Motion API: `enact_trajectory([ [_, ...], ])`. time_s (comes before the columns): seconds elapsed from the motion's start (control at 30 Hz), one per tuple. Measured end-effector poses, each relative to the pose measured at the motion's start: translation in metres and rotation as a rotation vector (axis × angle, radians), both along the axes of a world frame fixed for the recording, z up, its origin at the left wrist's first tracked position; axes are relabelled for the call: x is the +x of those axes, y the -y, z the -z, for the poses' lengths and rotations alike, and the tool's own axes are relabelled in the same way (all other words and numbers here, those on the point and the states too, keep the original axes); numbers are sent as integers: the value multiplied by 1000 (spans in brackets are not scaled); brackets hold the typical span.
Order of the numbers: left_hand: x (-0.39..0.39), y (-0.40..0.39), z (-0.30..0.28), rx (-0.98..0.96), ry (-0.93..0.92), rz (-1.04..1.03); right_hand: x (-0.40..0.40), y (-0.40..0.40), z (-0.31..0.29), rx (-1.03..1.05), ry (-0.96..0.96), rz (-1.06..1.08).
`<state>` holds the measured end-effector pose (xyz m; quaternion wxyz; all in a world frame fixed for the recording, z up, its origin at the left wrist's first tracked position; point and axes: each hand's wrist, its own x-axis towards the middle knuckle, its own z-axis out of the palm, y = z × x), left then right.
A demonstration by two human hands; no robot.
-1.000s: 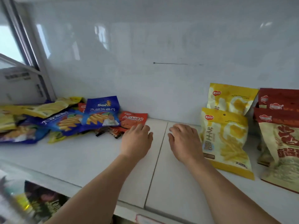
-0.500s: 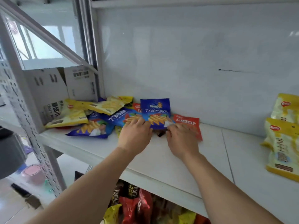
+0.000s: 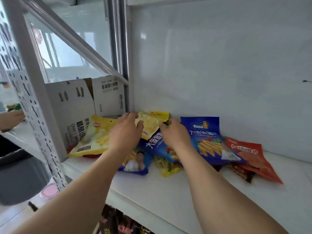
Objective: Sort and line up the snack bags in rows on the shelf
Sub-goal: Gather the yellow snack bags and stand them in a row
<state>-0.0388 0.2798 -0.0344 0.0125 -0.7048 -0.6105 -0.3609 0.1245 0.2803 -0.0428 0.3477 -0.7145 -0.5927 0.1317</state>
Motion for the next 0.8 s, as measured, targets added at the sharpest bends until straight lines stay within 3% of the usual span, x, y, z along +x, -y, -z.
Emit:
enact_trajectory([
  [0.17, -66, -49, 6, -232, -24, -201, -36, -57, -4, -174, -85, 115],
  [0.27, -97, -69, 19, -391, 8, -197, -63, -71, -3, -267, -61, 216],
  [0.37, -113, -86, 29, -508, 112, -116, -87, -81, 9, -191, -58, 294],
  [0.47, -121, -95, 37, -585, 214, -45, -104, -83, 13, -37, -196, 286],
  [0.57, -125, -95, 35, -579, 208, 7, -109, -78, 9, 87, -407, 277],
  [0.67, -129, -93, 36, -442, 277, 164, -109, -56, 0, 188, -599, 293],
  [0.8, -126, -85, 33, -416, 422, 398, -96, -21, -11, 273, -633, 341],
])
